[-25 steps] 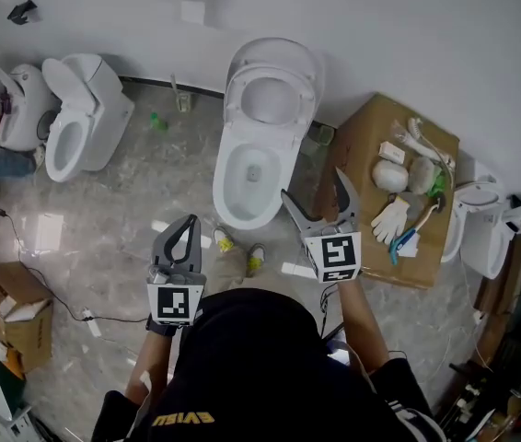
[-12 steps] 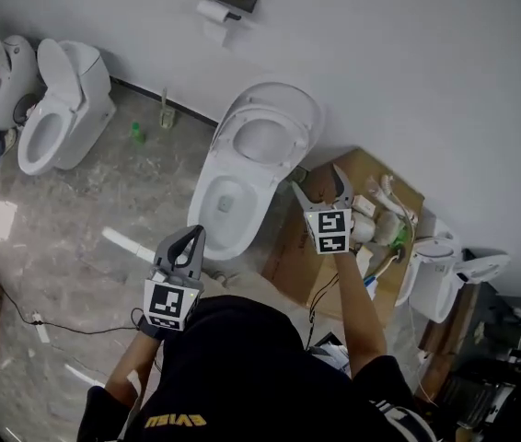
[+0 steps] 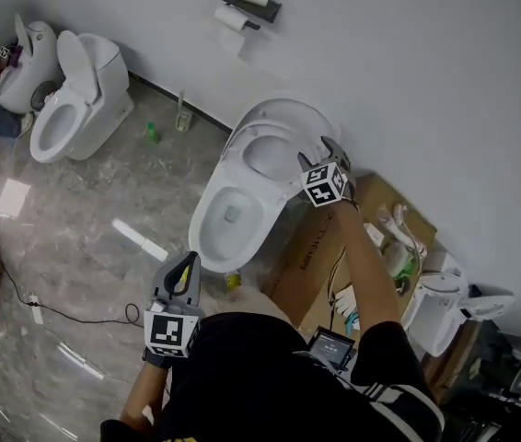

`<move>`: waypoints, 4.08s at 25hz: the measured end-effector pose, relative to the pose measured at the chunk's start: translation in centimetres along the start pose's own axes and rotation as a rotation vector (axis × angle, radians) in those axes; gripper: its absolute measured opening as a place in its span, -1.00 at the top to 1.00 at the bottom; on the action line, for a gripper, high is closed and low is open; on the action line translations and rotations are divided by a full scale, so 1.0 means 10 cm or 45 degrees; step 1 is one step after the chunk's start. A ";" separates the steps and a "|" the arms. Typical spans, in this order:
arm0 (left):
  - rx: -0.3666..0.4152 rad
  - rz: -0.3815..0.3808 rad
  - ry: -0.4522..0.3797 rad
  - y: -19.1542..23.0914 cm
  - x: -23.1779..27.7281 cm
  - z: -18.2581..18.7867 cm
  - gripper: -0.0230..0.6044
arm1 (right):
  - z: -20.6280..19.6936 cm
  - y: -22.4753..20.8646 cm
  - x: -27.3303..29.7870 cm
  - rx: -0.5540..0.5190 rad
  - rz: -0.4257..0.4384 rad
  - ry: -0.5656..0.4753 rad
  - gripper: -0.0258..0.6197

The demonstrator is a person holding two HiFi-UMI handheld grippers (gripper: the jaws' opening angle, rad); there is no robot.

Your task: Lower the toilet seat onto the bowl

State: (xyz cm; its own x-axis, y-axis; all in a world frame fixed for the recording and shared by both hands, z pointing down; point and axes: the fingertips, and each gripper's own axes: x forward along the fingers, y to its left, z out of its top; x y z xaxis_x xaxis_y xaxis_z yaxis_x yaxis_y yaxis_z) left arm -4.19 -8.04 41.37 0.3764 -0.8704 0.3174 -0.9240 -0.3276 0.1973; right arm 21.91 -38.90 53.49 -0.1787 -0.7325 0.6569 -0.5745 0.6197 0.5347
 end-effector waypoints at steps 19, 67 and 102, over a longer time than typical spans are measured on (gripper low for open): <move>0.047 0.093 0.073 -1.01 0.45 -0.08 0.89 | -0.36 0.09 0.96 -0.164 0.253 0.144 0.73; -0.023 0.089 0.075 -1.05 0.68 -0.10 0.89 | -0.29 0.80 0.38 -0.270 0.289 0.161 0.69; -0.147 0.138 0.010 -1.07 0.56 -0.26 0.89 | -0.47 2.00 -0.18 -0.225 0.494 0.135 0.62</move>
State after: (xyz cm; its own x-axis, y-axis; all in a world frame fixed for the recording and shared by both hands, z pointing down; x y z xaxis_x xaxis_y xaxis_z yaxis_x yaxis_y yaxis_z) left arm 7.94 -8.42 43.47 0.2756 -0.8955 0.3495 -0.9454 -0.1868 0.2669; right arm 14.51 -23.88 65.47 -0.2664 -0.4087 0.8729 -0.3334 0.8888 0.3144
